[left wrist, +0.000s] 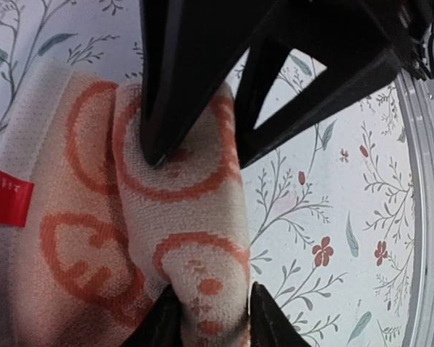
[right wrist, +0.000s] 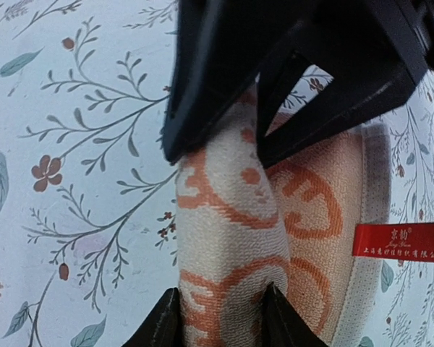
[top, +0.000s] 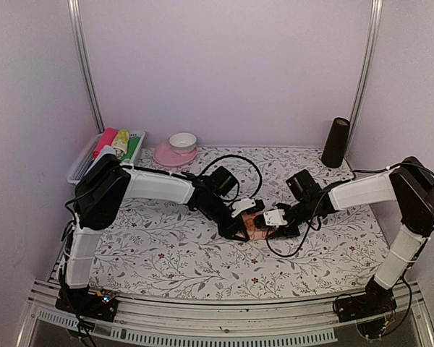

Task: Roll the towels
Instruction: Roll the towel at the center of the board, then pick up the towel from the center of the board.

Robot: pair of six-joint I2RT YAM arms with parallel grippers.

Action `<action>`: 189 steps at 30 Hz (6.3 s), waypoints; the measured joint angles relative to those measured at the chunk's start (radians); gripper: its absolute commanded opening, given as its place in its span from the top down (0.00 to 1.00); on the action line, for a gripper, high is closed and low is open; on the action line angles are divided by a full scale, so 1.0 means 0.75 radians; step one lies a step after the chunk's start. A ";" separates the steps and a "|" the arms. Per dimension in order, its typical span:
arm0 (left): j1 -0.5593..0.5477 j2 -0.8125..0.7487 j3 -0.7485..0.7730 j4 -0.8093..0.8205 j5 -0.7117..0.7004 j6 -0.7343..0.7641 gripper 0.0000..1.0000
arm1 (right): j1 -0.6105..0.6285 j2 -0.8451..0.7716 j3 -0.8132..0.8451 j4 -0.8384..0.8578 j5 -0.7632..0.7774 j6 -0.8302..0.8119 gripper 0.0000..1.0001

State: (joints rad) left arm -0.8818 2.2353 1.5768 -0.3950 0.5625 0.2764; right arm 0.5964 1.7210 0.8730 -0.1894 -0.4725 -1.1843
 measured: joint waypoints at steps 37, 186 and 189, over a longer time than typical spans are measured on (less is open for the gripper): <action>-0.275 -0.402 -0.692 0.750 -0.699 0.326 0.36 | -0.032 0.403 0.633 -0.834 -0.263 0.030 0.91; 0.221 0.103 0.098 -0.020 0.186 -0.321 1.00 | 0.060 0.348 0.503 -0.187 0.022 0.337 0.83; 0.221 0.103 0.098 -0.019 0.196 -0.310 1.00 | 0.060 0.347 0.503 -0.188 0.025 0.337 0.72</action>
State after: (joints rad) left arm -0.7158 2.3123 1.6505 -0.4095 0.7094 0.0437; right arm 0.6415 1.9812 1.2503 -0.3305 -0.4538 -0.9318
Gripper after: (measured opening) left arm 0.055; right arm 0.172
